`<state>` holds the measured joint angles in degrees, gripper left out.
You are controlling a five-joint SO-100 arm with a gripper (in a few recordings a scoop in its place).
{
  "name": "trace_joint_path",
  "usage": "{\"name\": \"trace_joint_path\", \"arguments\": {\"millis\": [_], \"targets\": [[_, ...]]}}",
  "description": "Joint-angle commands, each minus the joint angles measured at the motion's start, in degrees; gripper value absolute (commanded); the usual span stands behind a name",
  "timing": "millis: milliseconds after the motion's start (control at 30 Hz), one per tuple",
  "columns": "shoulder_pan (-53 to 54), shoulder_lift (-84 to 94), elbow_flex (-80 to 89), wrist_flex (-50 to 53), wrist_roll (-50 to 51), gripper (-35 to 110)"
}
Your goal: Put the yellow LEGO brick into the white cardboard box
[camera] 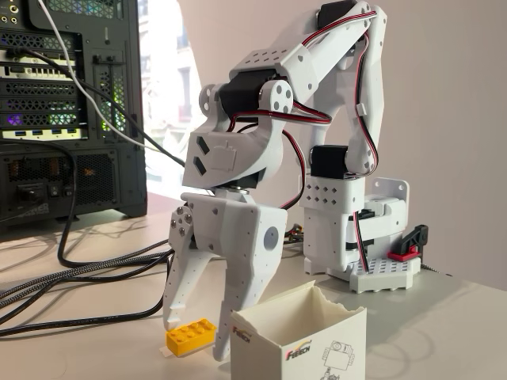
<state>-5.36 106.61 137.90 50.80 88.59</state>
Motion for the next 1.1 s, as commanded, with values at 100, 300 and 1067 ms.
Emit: {"name": "trace_joint_path", "arguments": {"millis": [100,300,1067], "targets": [[2.46,1.05,-2.20,-0.44,-3.25,13],[5.45,1.23,-2.37,-0.18,-7.82,-9],[-4.92,18.28,-26.02,24.35,-51.50,-9]]}}
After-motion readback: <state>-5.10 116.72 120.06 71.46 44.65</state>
